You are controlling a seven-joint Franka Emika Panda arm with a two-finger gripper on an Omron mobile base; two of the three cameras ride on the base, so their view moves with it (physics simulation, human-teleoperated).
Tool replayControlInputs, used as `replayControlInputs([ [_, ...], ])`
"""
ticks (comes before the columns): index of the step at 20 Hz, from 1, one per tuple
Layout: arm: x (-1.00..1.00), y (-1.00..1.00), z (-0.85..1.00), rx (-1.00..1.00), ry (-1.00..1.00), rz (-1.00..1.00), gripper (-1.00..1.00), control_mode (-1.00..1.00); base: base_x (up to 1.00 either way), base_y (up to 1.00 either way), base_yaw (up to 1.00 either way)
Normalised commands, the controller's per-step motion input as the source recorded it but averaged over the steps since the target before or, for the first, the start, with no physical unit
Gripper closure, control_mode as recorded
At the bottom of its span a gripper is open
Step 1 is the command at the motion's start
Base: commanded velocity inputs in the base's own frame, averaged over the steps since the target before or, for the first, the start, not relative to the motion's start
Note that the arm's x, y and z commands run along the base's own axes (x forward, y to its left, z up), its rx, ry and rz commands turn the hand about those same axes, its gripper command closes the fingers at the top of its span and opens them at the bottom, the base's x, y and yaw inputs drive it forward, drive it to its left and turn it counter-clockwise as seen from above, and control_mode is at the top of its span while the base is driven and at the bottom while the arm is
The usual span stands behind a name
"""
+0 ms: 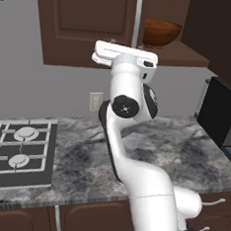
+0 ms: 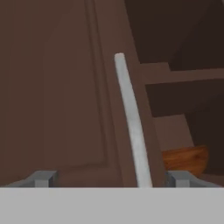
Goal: Move the bowls from the cabinet to the plates on the dining table.
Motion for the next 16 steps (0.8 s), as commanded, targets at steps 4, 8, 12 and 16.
replayControlInputs([
  [4, -0.43, -0.33, 0.19, 0.06, 0.0, 0.08, -1.0, -1.0, 0.0, 0.0, 0.0],
  [8, -0.21, -0.24, 0.03, 0.1, 0.06, 0.1, -1.0, -1.0, 0.0, 0.0, 0.0],
  [12, -0.14, -0.17, -0.03, 0.04, 0.09, 0.15, -1.0, -1.0, 0.0, 0.0, 0.0],
  [16, -0.14, -0.06, -0.05, 0.0, 0.09, 0.2, -1.0, -1.0, 0.0, 0.0, 0.0],
])
